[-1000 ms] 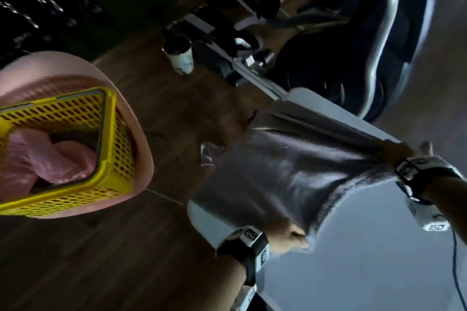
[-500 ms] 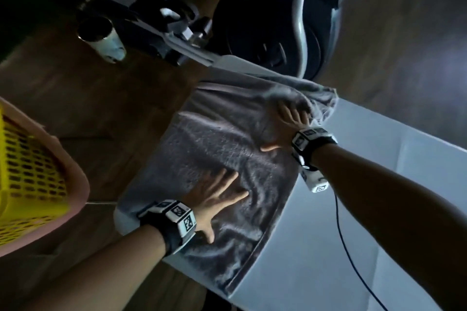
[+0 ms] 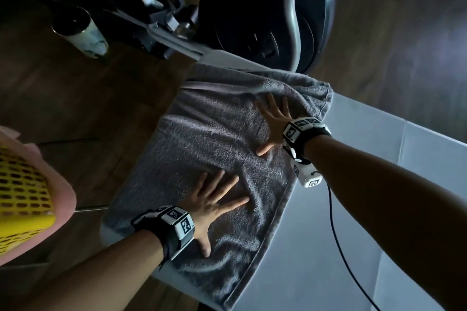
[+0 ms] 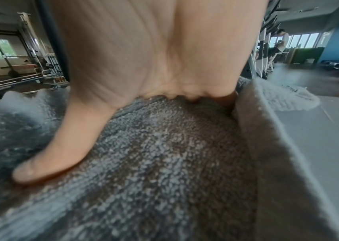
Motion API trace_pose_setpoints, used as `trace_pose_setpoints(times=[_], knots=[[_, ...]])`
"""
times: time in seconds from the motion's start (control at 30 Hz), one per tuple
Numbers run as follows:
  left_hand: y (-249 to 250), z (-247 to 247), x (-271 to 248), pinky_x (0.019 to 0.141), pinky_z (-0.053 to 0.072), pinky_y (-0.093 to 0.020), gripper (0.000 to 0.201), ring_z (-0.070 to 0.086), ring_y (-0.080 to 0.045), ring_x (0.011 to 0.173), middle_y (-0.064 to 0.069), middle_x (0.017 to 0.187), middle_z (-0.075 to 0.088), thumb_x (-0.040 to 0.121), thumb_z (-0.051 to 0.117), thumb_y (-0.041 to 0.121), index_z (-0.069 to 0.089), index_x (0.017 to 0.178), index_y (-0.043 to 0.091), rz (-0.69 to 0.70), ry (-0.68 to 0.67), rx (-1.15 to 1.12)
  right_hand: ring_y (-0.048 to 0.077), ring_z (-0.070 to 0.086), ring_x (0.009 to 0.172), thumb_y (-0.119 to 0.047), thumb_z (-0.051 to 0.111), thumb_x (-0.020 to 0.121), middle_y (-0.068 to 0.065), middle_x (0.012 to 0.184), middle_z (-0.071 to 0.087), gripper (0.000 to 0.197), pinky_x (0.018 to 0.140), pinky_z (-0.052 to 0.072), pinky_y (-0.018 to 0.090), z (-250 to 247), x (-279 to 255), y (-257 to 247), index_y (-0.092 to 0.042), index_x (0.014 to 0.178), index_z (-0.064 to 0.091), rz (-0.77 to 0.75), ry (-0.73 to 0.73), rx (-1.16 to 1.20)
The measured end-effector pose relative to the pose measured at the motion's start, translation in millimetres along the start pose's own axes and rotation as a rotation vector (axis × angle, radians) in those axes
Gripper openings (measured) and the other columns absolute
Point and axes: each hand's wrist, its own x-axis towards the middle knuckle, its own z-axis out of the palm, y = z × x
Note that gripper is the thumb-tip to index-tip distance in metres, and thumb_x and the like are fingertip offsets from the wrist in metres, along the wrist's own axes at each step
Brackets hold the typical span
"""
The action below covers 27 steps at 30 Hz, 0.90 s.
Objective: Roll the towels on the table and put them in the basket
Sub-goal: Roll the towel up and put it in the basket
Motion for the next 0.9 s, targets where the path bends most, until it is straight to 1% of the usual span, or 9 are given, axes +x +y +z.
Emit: trace_pose_setpoints(times=[0.1, 0.27, 0.4, 0.53, 0.6, 0.67, 0.73, 0.8, 0.9], knots=[[-0.6, -1.3, 0.4, 0.096, -0.031, -0.059, 0.144, -0.049, -0.034, 0.125, -0.001, 0.138, -0.055, 0.049, 0.08, 0.067, -0.032, 0.137, 0.05, 0.009, 0.004, 0.018, 0.039, -0.037, 0.132, -0.064, 0.083, 0.042, -0.004, 0.15, -0.038, 0.149, 0.099, -0.005, 0.076, -3.8, -0.5, -4.8, -0.045, 0.14, -0.028, 0.016, -0.02, 0.0], [1.5, 0.3, 0.6, 0.091, -0.036, -0.055, 0.145, -0.051, -0.033, 0.125, -0.003, 0.139, -0.054, 0.048, 0.08, 0.069, -0.034, 0.137, 0.048, -0.006, 0.013, 0.009, 0.041, -0.035, 0.133, -0.065, 0.082, 0.045, -0.001, 0.15, -0.037, 0.147, 0.1, -0.005, 0.075, -4.0, 1.0, -5.6, -0.043, 0.141, -0.028, 0.027, -0.017, -0.033], [19.4, -1.2, 5.1, 0.095, -0.031, -0.062, 0.146, -0.049, -0.039, 0.125, -0.007, 0.138, -0.055, 0.051, 0.079, 0.067, -0.036, 0.138, 0.043, -0.049, -0.011, 0.009, 0.041, -0.034, 0.134, -0.074, 0.077, 0.041, -0.003, 0.15, -0.037, 0.148, 0.101, -0.002, 0.077, 2.8, -0.5, 2.1, -0.045, 0.139, -0.03, 0.016, -0.005, -0.058], [44.6, -3.0, 15.8, 0.102, -0.022, -0.069, 0.147, -0.05, -0.042, 0.123, -0.011, 0.136, -0.056, 0.052, 0.08, 0.064, -0.037, 0.137, 0.038, -0.106, -0.035, 0.026, 0.044, -0.028, 0.136, -0.076, 0.075, 0.042, 0.003, 0.153, -0.033, 0.147, 0.106, 0.001, 0.073, 16.4, -9.5, 17.0, -0.041, 0.143, -0.026, -0.008, 0.026, -0.104], [60.2, -5.1, 22.9, 0.104, -0.015, -0.071, 0.145, -0.05, -0.044, 0.122, -0.013, 0.136, -0.055, 0.052, 0.079, 0.065, -0.036, 0.136, 0.037, -0.119, -0.056, 0.039, 0.045, -0.028, 0.136, -0.076, 0.076, 0.041, 0.002, 0.153, -0.033, 0.147, 0.108, 0.003, 0.072, 27.4, -17.2, 31.4, -0.042, 0.143, -0.025, -0.019, 0.027, -0.103], [80.2, -9.5, 31.9, 0.105, -0.012, -0.071, 0.143, -0.05, -0.044, 0.122, -0.015, 0.137, -0.054, 0.053, 0.077, 0.068, -0.034, 0.136, 0.034, -0.116, -0.063, 0.048, 0.045, -0.029, 0.136, -0.073, 0.078, 0.043, 0.0, 0.153, -0.034, 0.145, 0.108, 0.006, 0.072, 37.7, -29.9, 50.4, -0.043, 0.144, -0.022, -0.026, 0.038, -0.076], [107.5, -15.1, 43.0, 0.105, -0.015, -0.071, 0.143, -0.05, -0.045, 0.122, -0.015, 0.138, -0.053, 0.053, 0.075, 0.071, -0.033, 0.137, 0.032, -0.101, -0.064, 0.04, 0.044, -0.027, 0.138, -0.068, 0.08, 0.047, -0.002, 0.153, -0.033, 0.142, 0.107, 0.005, 0.072, 43.6, -50.3, 73.2, -0.043, 0.145, -0.019, -0.018, 0.047, -0.041], [141.7, -19.9, 58.1, 0.103, -0.018, -0.071, 0.143, -0.049, -0.045, 0.123, -0.015, 0.137, -0.053, 0.053, 0.074, 0.072, -0.035, 0.135, 0.032, -0.082, -0.048, 0.039, 0.043, -0.024, 0.139, -0.066, 0.08, 0.049, -0.002, 0.154, -0.032, 0.14, 0.107, 0.005, 0.069, 48.7, -75.3, 104.1, -0.042, 0.146, -0.017, 0.005, 0.057, -0.03], [200.6, -27.8, 84.3, 0.096, -0.026, -0.069, 0.144, -0.047, -0.045, 0.124, -0.013, 0.132, -0.058, 0.054, 0.075, 0.07, -0.042, 0.129, 0.036, -0.026, -0.005, 0.034, 0.041, -0.022, 0.14, -0.065, 0.08, 0.049, -0.001, 0.155, -0.03, 0.14, 0.108, 0.003, 0.067, 57.0, -119.2, 160.1, -0.042, 0.146, -0.017, 0.06, 0.056, -0.009]])
